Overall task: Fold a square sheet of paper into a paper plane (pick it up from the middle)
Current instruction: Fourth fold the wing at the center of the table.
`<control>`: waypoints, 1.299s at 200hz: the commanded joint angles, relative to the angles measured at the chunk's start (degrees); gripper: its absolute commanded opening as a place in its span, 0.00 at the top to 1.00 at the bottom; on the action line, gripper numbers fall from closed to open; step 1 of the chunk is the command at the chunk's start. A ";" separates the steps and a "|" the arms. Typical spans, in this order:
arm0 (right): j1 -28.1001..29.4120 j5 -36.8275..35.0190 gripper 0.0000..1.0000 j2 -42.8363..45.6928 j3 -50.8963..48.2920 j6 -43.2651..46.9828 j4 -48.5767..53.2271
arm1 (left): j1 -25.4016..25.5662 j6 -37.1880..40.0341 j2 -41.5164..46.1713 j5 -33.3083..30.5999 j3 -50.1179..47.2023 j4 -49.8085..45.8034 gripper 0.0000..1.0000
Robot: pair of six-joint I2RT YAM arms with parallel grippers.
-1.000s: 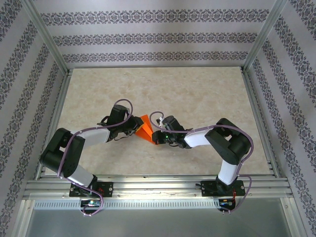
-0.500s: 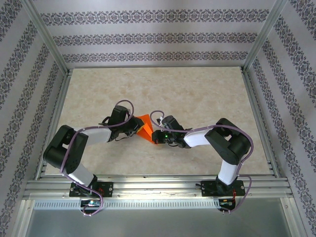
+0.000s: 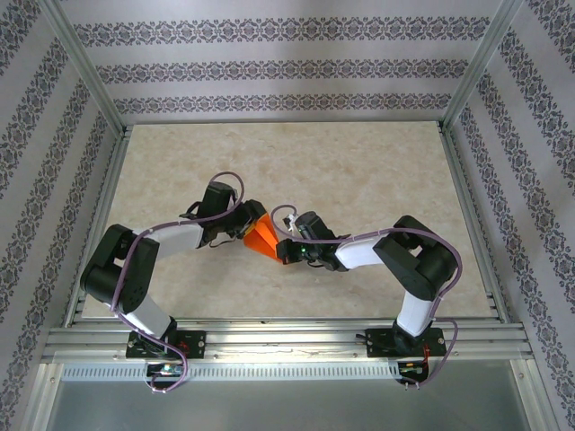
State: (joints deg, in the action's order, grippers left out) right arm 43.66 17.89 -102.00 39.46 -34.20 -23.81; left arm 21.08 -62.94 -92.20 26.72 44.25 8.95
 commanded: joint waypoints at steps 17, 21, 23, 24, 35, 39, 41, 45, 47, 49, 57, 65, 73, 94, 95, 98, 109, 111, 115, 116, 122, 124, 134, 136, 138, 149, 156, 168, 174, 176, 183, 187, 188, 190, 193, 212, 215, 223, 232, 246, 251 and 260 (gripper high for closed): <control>0.04 -0.64 0.97 1.77 -1.63 9.08 2.28 | -0.94 2.38 -0.51 -1.49 0.96 -7.36 0.39; 0.05 -0.71 0.96 1.88 -1.71 9.55 2.24 | -1.09 2.51 -0.56 -1.45 0.94 -7.64 0.39; 0.07 -0.78 0.97 1.95 -1.75 9.73 2.20 | -1.12 2.54 -0.53 -1.46 1.02 -7.92 0.39; 0.05 -0.86 0.96 2.01 -1.75 9.79 2.20 | -1.21 2.55 -0.53 -1.44 1.02 -8.00 0.39; 0.10 -1.65 0.97 2.37 -2.02 10.11 1.99 | -1.49 2.79 -0.36 -1.62 1.23 -9.12 0.38; 0.09 -1.57 0.96 2.46 -2.15 10.36 1.81 | -1.56 2.75 -0.27 -1.88 1.21 -9.32 0.38; 0.10 -1.48 0.96 2.49 -2.18 10.48 1.77 | -1.57 2.74 -0.19 -1.99 1.19 -9.44 0.38; 0.10 -1.46 0.97 2.58 -2.27 10.74 1.48 | -1.60 2.67 -0.15 -2.22 1.09 -9.59 0.38; 0.11 -1.45 0.96 2.59 -2.35 10.86 1.40 | -1.64 2.65 -0.05 -2.31 1.05 -9.61 0.38; 0.15 -1.52 0.96 2.63 -2.41 10.94 1.27 | -1.57 2.65 -0.05 -2.34 1.02 -9.64 0.38; 0.41 -1.78 0.96 2.74 -2.62 11.55 0.75 | -1.60 2.49 -0.23 -2.36 1.09 -9.81 0.38; 0.71 -2.25 0.96 2.85 -2.80 12.34 0.46 | -1.74 2.63 -0.86 -1.89 1.43 -9.77 0.39; 1.11 -2.74 0.96 2.94 -2.98 13.39 0.15 | -1.84 2.64 -1.65 -1.02 2.08 -10.21 0.40; 1.52 -4.30 0.96 3.59 -3.73 15.30 -0.76 | -1.99 3.08 -3.10 0.61 3.70 -10.47 0.45; 1.52 -4.33 0.96 3.62 -3.75 15.34 -0.78 | -1.95 3.08 -3.10 0.66 3.73 -10.46 0.46; 1.52 -4.43 0.96 3.72 -3.84 15.58 -0.87 | -1.98 3.15 -3.24 0.69 3.69 -10.45 0.47; 1.60 -4.86 0.95 4.31 -3.95 16.48 -0.52 | -2.04 3.26 -3.14 0.56 3.60 -10.30 0.54; 1.60 -4.88 0.95 4.43 -3.89 16.65 -0.38 | -2.06 3.26 -3.09 0.53 3.51 -10.28 0.55; 1.65 -4.96 0.95 4.60 -3.87 17.13 -0.01 | -2.05 3.26 -2.97 0.46 3.40 -10.22 0.56; 1.71 -4.96 0.95 4.69 -3.87 17.27 0.13 | -2.03 3.26 -2.93 0.45 3.44 -10.20 0.57; 1.69 -4.97 0.94 5.12 -3.78 18.01 0.81 | -2.14 3.35 -2.85 0.44 3.42 -10.21 0.59; 1.76 -5.01 0.94 5.27 -3.78 18.26 1.08 | -2.15 3.46 -2.77 0.48 3.46 -10.23 0.60; 1.93 -5.74 0.90 6.03 -3.69 19.17 2.31 | -2.12 3.60 -2.64 0.52 3.46 -10.20 0.63; 1.95 -5.76 0.90 6.20 -3.69 19.34 2.46 | -2.12 3.61 -2.59 0.50 3.41 -10.19 0.64; 2.00 -5.76 0.89 6.35 -3.76 19.52 2.68 | -2.17 3.68 -2.55 0.56 3.46 -10.23 0.65; 2.26 -5.95 0.88 7.09 -3.56 20.57 4.34 | -2.20 3.70 -2.46 0.88 3.39 -10.14 0.72; 2.46 -6.68 0.87 7.61 -3.35 20.98 5.46 | -2.26 3.70 -2.45 1.10 3.42 -9.94 0.75; 2.81 -7.41 0.85 8.58 -3.01 21.98 7.59 | -2.20 3.54 -2.37 1.79 3.45 -9.36 0.82; 2.92 -7.87 0.84 8.97 -2.86 22.23 8.45 | -2.24 3.45 -2.37 2.06 3.43 -9.08 0.84; 2.92 -8.05 0.84 9.11 -2.82 22.28 8.68 | -2.20 3.33 -2.37 2.14 3.46 -8.98 0.84; 3.08 -8.67 0.83 9.54 -2.65 22.54 9.71 | -2.23 3.10 -2.37 2.56 3.51 -8.74 0.86; 3.16 -8.74 0.83 9.75 -2.51 22.86 10.37 | -2.24 3.02 -2.44 2.84 3.55 -8.55 0.87; 3.17 -8.79 0.83 9.82 -2.44 22.90 10.50 | -2.21 3.01 -2.45 2.87 3.56 -8.49 0.87; 3.18 -8.87 0.83 9.93 -2.35 23.00 10.82 | -2.19 3.04 -2.39 2.98 3.56 -8.44 0.87; 3.26 -9.10 0.83 10.09 -2.16 23.25 11.33 | -2.21 2.94 -2.45 3.15 3.56 -8.38 0.87; 3.91 -11.41 0.82 10.50 -0.65 24.72 15.48 | -2.22 2.39 -2.19 4.00 3.58 -7.88 0.90; 4.03 -11.85 0.81 10.57 -0.36 24.89 15.95 | -2.19 2.38 -2.13 4.04 3.51 -7.85 0.90; 4.39 -12.69 0.81 10.59 0.26 25.45 17.20 | -2.19 2.08 -1.95 4.17 3.53 -7.68 0.91; 4.88 -13.63 0.81 10.59 1.22 26.05 18.93 | -2.20 1.90 -1.76 4.28 3.52 -7.62 0.91; 5.59 -15.63 0.81 10.42 2.80 26.76 21.78 | -2.20 1.65 -1.58 4.49 3.51 -7.43 0.91; 5.79 -16.04 0.81 10.37 3.33 27.08 22.69 | -2.19 1.55 -1.58 4.57 3.53 -7.32 0.91; 6.06 -17.36 0.80 10.07 4.41 27.12 24.31 | -2.26 1.55 -1.58 4.69 3.62 -7.14 0.92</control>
State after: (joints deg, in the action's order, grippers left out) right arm 48.66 5.43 -92.60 40.47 -9.58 -6.17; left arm 19.75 -60.49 -95.00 30.04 46.54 0.43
